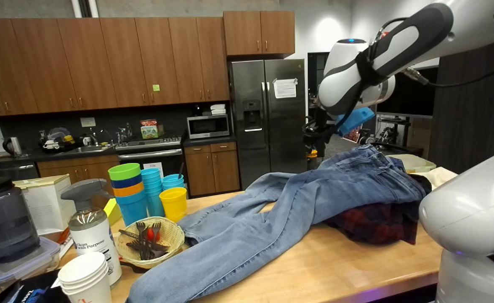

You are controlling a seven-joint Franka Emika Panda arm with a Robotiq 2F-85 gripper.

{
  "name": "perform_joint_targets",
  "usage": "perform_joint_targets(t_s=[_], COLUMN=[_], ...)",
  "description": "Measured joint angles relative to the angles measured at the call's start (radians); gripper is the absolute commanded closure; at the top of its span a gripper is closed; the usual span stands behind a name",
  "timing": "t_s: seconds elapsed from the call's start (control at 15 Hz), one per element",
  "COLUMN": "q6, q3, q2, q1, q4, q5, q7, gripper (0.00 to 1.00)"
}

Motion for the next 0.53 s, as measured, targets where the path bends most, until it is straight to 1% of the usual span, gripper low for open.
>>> perform_joint_targets(t_s=[0.4,0.53], q6=[-0.004,-0.038], q3=[-0.001,-0.002], q2=[-0.087,-0.101], q1=[0.0,0.005], q4=[-0.002,0.007], q5=[0.0,0.0], q7=[0.0,-0.01], gripper=[0.0,0.0])
